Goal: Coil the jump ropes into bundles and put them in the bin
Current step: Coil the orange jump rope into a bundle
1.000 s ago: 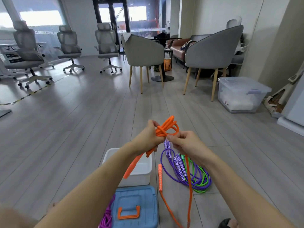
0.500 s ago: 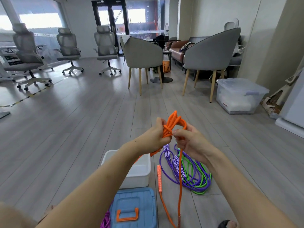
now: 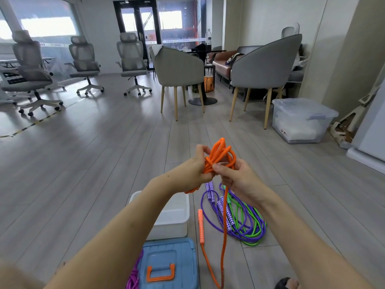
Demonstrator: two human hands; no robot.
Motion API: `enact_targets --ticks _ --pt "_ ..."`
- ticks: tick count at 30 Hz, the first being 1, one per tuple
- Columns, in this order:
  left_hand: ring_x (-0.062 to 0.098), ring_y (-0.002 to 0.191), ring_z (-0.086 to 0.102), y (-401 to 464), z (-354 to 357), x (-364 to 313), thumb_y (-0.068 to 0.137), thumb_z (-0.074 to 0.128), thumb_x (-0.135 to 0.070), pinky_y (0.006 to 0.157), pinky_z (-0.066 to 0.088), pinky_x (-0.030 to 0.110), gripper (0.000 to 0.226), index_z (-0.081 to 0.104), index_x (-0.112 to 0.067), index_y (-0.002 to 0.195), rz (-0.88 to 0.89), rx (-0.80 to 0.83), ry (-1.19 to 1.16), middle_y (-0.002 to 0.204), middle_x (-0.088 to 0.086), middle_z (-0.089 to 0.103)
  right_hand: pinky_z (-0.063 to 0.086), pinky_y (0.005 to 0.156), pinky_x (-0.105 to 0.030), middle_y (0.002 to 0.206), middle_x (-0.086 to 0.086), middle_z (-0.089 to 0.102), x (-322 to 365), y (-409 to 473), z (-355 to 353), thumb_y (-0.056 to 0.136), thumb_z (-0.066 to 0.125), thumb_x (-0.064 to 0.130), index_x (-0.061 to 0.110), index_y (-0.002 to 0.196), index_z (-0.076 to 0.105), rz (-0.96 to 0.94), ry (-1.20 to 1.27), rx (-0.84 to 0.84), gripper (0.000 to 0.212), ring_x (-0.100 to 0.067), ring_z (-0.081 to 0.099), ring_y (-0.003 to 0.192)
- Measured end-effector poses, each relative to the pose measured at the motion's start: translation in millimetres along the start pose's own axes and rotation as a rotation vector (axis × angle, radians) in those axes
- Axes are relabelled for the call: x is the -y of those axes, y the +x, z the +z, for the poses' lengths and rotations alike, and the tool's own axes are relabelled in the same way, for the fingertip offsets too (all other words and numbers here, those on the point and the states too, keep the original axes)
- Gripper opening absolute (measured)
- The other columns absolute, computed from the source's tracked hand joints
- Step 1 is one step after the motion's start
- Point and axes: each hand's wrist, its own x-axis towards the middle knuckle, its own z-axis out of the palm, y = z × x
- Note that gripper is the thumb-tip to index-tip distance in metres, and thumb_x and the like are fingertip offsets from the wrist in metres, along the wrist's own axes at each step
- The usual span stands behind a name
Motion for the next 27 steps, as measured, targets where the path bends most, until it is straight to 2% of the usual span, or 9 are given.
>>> enact_targets --ticks 3,7,11,15,17,18,22,25,27 --pt "0.013 0.068 0.061 -1.3 0.7 -1.3 0.1 0.062 -0.019 0.071 0.055 0.023 0.059 0.02 -0.012 0.141 0.015 0.002 0.04 0.089 0.01 0.063 0.043 0.06 -0.021 0.075 0.007 0.068 -0.5 1.6 1.3 0.089 0.079 0.018 0.015 0.117 0.073 -0.025 -0.111 -0.03 0.029 -0.002 0.055 0.062" --pt "0.016 0.067 0.062 2.4 3.4 -0.4 0.099 0.061 -0.016 0.073 0.057 0.029 0.063 0.017 -0.01 0.144 0.001 0.005 0.111 0.085 0.01 0.062 0.047 0.058 -0.014 0.067 0.011 0.069 -1.7 1.0 6.8 0.091 0.074 0.005 0.01 0.11 0.071 -0.098 -0.138 -0.094 0.02 0.001 0.062 0.06" --pt "0.028 0.08 0.069 3.6 3.5 0.5 0.099 0.062 -0.016 0.08 0.06 0.04 0.065 0.016 -0.012 0.145 -0.019 0.013 0.131 0.095 0.017 0.066 0.051 0.061 -0.022 0.071 0.002 0.071 -5.9 -2.1 11.0 0.09 0.077 0.011 0.011 0.104 0.073 -0.144 -0.203 -0.176 0.015 -0.009 0.065 0.066" --pt "0.021 0.087 0.071 2.0 2.8 -0.4 0.097 0.067 -0.022 0.085 0.061 0.037 0.07 0.017 -0.017 0.145 -0.011 0.018 0.038 0.103 0.01 0.068 0.051 0.06 -0.02 0.079 0.002 0.075 -5.3 -1.5 11.4 0.091 0.076 0.01 0.009 0.11 0.073 -0.127 -0.139 -0.185 0.02 -0.007 0.068 0.068" --pt "0.02 0.09 0.071 0.3 2.3 -2.0 0.092 0.073 -0.021 0.085 0.061 0.037 0.074 0.02 -0.022 0.143 -0.022 0.035 -0.037 0.106 0.009 0.067 0.053 0.063 -0.022 0.084 -0.003 0.077 -5.1 -0.3 10.2 0.091 0.075 0.008 0.009 0.11 0.074 -0.123 -0.089 -0.19 0.019 -0.012 0.072 0.074" --pt "0.021 0.089 0.071 -0.9 2.2 -2.0 0.089 0.075 -0.02 0.083 0.062 0.038 0.074 0.022 -0.025 0.141 -0.035 0.041 -0.054 0.105 0.009 0.067 0.052 0.061 -0.022 0.08 -0.006 0.075 -5.0 -0.1 9.6 0.091 0.074 0.007 0.009 0.106 0.074 -0.125 -0.076 -0.2 0.016 -0.014 0.07 0.071" --pt "0.027 0.091 0.071 -4.5 2.2 6.1 0.083 0.078 -0.016 0.081 0.062 0.041 0.058 0.043 -0.028 0.128 -0.116 0.059 -0.176 0.104 0.013 0.066 0.045 0.051 -0.02 0.067 -0.01 0.065 -5.0 2.0 6.8 0.092 0.07 -0.001 0.001 0.1 0.071 -0.15 0.021 -0.255 0.009 -0.014 0.06 0.058" --pt "0.024 0.088 0.068 -7.3 2.7 9.2 0.084 0.075 -0.01 0.081 0.059 0.037 0.037 0.058 -0.015 0.116 -0.142 0.05 -0.267 0.104 0.019 0.066 0.044 0.05 -0.019 0.067 -0.01 0.064 -5.5 4.1 4.1 0.094 0.069 0.001 -0.006 0.106 0.069 -0.15 0.054 -0.28 0.014 -0.013 0.056 0.054" --pt "0.027 0.093 0.072 -10.4 5.5 8.0 0.089 0.071 -0.009 0.083 0.058 0.033 0.029 0.061 -0.01 0.116 -0.158 0.034 -0.377 0.104 0.018 0.071 0.043 0.049 -0.02 0.066 -0.012 0.063 -6.5 5.6 2.4 0.093 0.07 0.002 -0.008 0.105 0.068 -0.148 0.084 -0.293 0.016 -0.017 0.052 0.054"
